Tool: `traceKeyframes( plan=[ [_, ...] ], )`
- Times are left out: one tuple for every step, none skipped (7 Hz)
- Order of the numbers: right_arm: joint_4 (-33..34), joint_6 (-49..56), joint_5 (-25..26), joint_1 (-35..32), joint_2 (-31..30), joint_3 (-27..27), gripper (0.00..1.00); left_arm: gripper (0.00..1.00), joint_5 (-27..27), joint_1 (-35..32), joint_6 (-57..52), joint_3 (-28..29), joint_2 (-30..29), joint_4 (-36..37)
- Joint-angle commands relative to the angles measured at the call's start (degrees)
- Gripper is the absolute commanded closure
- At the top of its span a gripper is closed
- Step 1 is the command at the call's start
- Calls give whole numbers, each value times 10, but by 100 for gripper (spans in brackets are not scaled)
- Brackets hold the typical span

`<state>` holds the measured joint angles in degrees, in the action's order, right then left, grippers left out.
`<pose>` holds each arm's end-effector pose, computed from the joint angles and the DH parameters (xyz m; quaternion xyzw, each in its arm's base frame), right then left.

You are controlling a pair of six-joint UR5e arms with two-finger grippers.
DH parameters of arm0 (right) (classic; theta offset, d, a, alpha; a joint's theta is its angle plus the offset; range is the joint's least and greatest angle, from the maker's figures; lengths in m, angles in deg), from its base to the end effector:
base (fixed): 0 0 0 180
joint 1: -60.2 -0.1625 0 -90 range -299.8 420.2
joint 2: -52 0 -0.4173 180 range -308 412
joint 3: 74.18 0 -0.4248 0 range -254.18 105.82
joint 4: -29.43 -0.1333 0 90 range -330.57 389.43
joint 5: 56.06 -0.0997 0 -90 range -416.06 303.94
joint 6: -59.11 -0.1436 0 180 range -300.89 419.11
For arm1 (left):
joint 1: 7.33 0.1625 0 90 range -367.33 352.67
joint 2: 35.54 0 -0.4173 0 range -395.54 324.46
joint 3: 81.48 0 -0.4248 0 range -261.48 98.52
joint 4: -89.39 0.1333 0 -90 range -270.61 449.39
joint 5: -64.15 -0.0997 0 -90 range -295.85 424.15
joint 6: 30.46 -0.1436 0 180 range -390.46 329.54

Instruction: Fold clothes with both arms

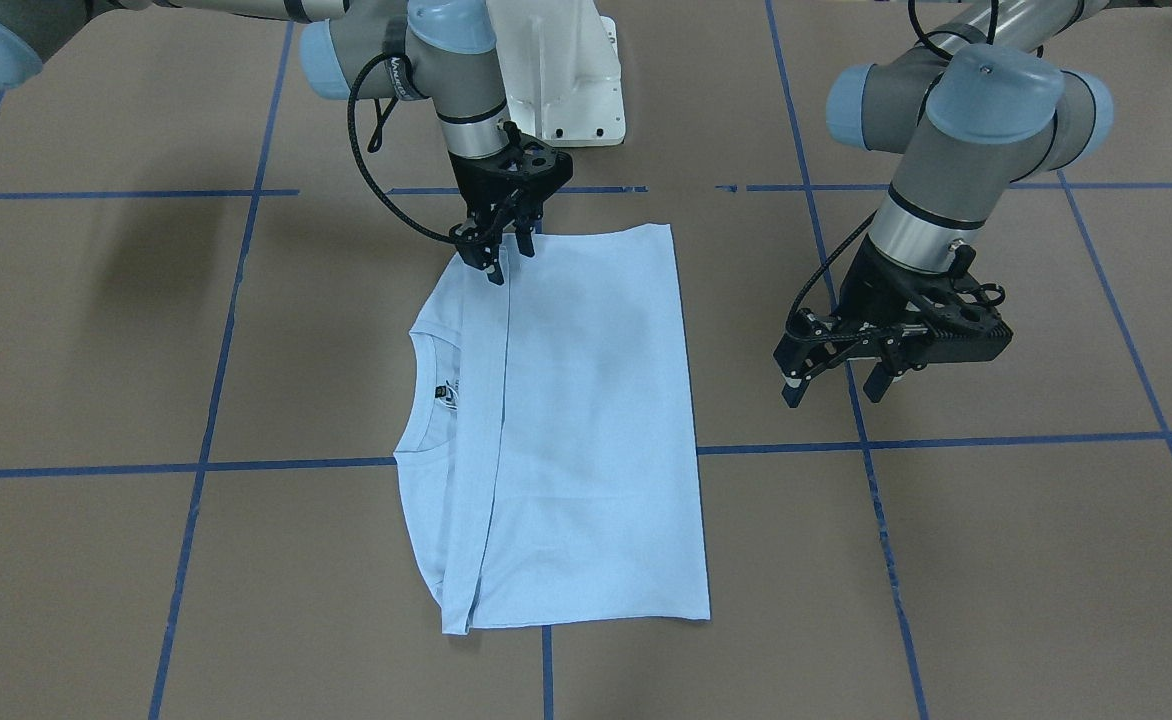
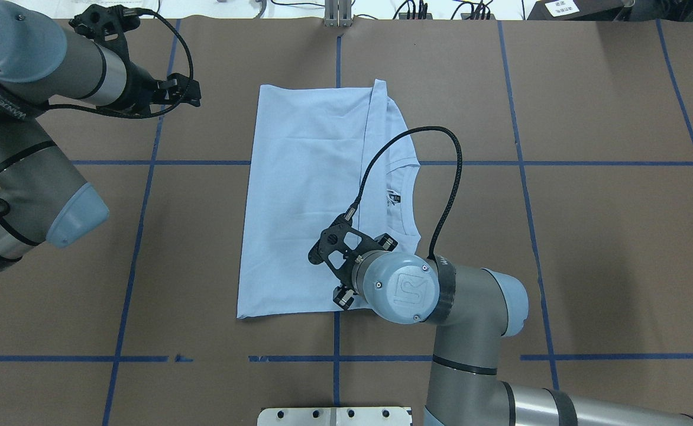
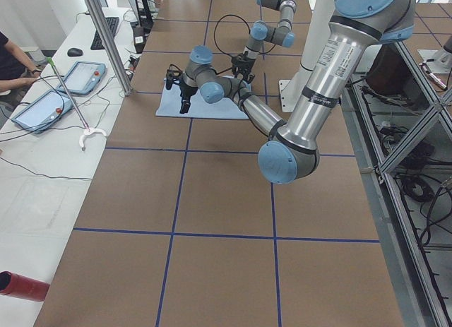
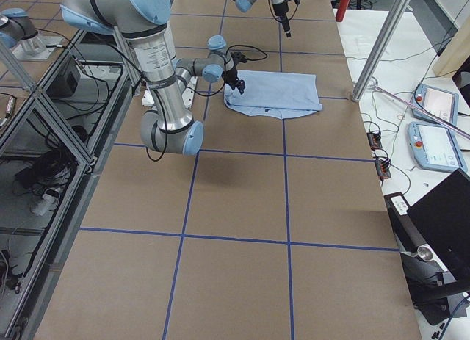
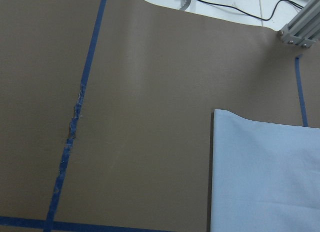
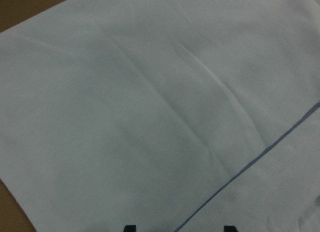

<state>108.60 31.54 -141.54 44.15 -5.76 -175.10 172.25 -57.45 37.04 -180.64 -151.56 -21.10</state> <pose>-0.6394 -0.3344 0.2284 0.3141 -0.3291 -0.3342 0.8255 0.3803 -0.5934 0.2874 0.1610 0.4539 -0.1371 0.8656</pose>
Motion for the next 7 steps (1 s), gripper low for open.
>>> traceKeyframes(
  plan=[
    [8,1,-11,1,-17,-21,56,0,-1,0,-1,4,0,-2],
    [10,1,-11,3,-17,-20,58,0,-1,0,-1,5,1,-2],
    [10,1,-11,4,-14,-20,60,0,-1,0,-1,5,1,-2],
    [9,1,-11,5,-12,-19,60,0,-1,0,-1,5,1,-2],
    [8,1,-10,6,-11,-19,60,0,-1,0,-2,6,1,-3],
    [7,1,-9,7,-11,-18,60,0,-1,0,-1,7,1,-3],
    [7,2,-7,7,-9,-16,60,0,-1,0,-1,7,1,-3]
  ],
)
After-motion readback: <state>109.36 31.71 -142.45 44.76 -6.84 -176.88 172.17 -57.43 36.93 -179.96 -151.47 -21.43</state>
